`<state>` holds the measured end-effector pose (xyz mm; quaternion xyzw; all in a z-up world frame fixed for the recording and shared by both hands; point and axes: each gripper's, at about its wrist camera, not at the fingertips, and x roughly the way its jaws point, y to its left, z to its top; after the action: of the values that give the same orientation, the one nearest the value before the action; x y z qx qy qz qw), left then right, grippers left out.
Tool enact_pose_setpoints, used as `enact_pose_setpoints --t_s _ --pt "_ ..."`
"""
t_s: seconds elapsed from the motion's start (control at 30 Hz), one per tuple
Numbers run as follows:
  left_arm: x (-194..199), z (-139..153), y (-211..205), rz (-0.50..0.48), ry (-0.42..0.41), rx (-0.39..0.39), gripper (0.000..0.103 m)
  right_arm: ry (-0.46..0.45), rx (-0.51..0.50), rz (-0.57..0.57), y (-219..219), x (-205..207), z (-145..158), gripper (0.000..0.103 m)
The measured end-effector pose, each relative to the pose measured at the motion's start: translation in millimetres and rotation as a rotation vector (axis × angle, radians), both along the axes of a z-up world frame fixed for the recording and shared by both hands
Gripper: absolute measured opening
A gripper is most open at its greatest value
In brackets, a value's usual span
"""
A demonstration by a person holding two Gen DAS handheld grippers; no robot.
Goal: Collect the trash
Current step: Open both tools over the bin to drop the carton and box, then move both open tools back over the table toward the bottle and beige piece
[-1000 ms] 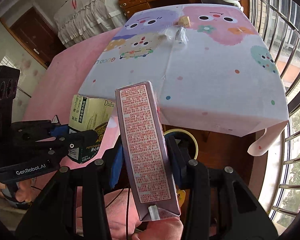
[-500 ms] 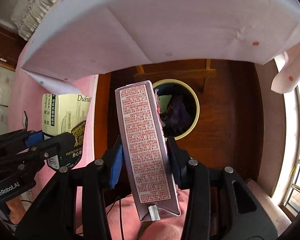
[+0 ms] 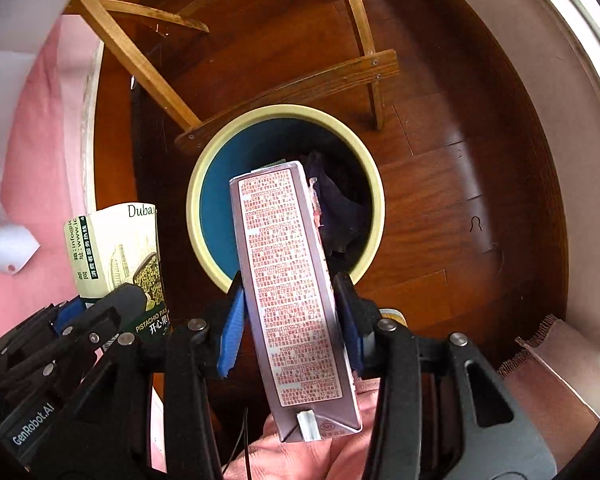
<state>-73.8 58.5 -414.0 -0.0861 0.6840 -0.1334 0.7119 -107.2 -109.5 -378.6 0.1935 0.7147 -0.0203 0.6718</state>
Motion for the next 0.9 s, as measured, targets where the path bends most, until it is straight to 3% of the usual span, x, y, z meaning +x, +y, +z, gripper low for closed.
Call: enact_pose_setpoints --t_s 0.13,0.2,0.27,0.33,0.6,0.9 --pt "10 -22 -2 0.006 0.016 -0.003 0.026 0.012 0.021 -0.028 -6 19 -24 0.04" --pt "15 -28 0 0.014 0.032 -0.002 0.037 0.008 0.032 -0.02 -7 28 -31 0.041" --pt "19 -29 2 0.016 0.033 0.008 0.061 -0.007 0.039 -0.014 -7 36 -36 0.046" --pt "19 -31 5 0.017 0.019 0.01 0.07 -0.032 0.042 -0.007 -5 40 -33 0.051" --pt "16 -8 21 0.056 -0.004 0.059 0.07 -0.045 0.035 0.065 10 37 -3 0.051" --pt "2 101 42 0.097 -0.101 0.1 0.07 -0.079 0.039 0.136 26 19 91 0.051"
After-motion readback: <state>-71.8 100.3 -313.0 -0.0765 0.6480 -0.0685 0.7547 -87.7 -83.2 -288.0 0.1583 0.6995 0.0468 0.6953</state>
